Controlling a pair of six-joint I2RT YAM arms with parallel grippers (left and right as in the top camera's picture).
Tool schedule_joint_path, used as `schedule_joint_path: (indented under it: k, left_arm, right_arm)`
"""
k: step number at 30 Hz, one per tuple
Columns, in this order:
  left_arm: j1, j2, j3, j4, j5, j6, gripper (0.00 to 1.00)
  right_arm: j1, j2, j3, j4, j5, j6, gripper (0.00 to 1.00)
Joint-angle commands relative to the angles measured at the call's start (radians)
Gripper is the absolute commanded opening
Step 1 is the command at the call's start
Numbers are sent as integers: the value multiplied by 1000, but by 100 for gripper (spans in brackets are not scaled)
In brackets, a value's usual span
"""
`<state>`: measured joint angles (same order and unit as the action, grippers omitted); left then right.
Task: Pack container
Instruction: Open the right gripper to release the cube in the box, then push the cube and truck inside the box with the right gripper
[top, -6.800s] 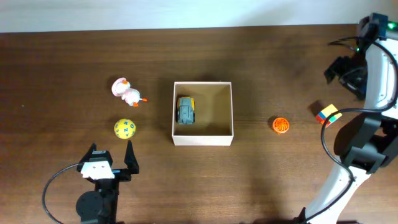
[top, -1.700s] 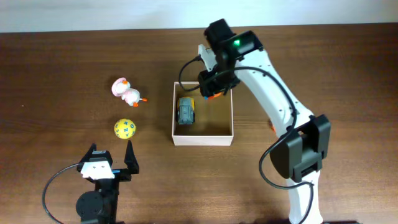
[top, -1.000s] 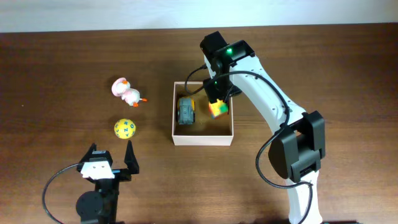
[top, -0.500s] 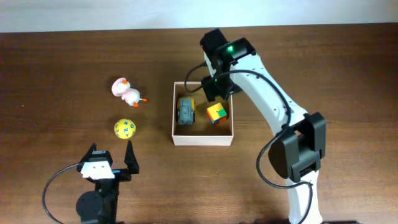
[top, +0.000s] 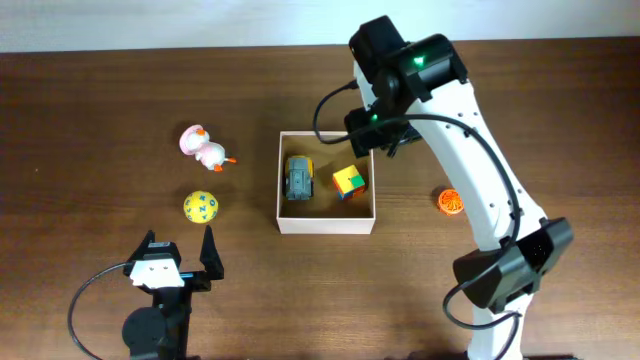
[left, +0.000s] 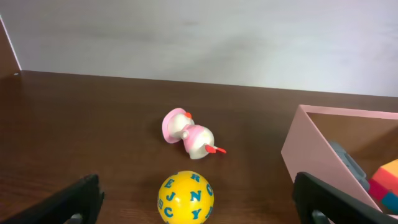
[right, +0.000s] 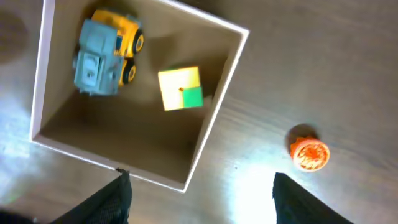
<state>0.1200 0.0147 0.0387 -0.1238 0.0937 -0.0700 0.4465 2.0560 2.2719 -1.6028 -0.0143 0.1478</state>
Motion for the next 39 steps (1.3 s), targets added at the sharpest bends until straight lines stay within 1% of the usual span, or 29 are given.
schedule_joint_path:
  k: [1, 3, 6, 11, 14, 15, 16, 17, 19, 25, 27, 31, 39]
  left_arm:
    - [-2, -9, -7, 3, -4, 19, 99]
    - [-2, -9, -7, 3, -4, 19, 99]
    - [-2, -9, -7, 2, -4, 19, 99]
    - [-2, -9, -7, 3, -4, 19, 99]
    - [-2, -9, -7, 2, -4, 19, 99]
    - [-2, -9, -7, 2, -4, 19, 99]
    - [-2, -9, -7, 3, -4, 19, 99]
    - [-2, -9, -7, 3, -4, 19, 99]
    - [-2, -9, -7, 3, -4, 19, 99]
    - [-2, -9, -7, 3, -4, 19, 99]
    - [-2, -9, -7, 3, -4, 19, 99]
    - [-2, -9, -7, 2, -4, 19, 99]
    - [-2, -9, -7, 2, -4, 19, 99]
  right_arm:
    - [61, 0, -38, 3, -21, -47, 66]
    - [90, 0, -82, 28, 3, -47, 66]
    - [116, 0, -195, 112, 23, -46, 66]
    - [119, 0, -372, 237, -13, -39, 58]
    - [119, 0, -449, 311, -35, -35, 47]
    - [119, 0, -470, 336, -43, -35, 42]
    - [119, 0, -501, 376, -58, -35, 32]
    - [119, 0, -515, 393, -66, -35, 26]
    - [119, 0, -541, 423, -88, -35, 23]
    - [119, 1, -572, 464, -106, -39, 9]
    - [119, 4, -574, 467, -106, -51, 8]
    - [119, 16, -574, 474, -100, -92, 8]
    - [119, 32, -574, 489, -61, -118, 7]
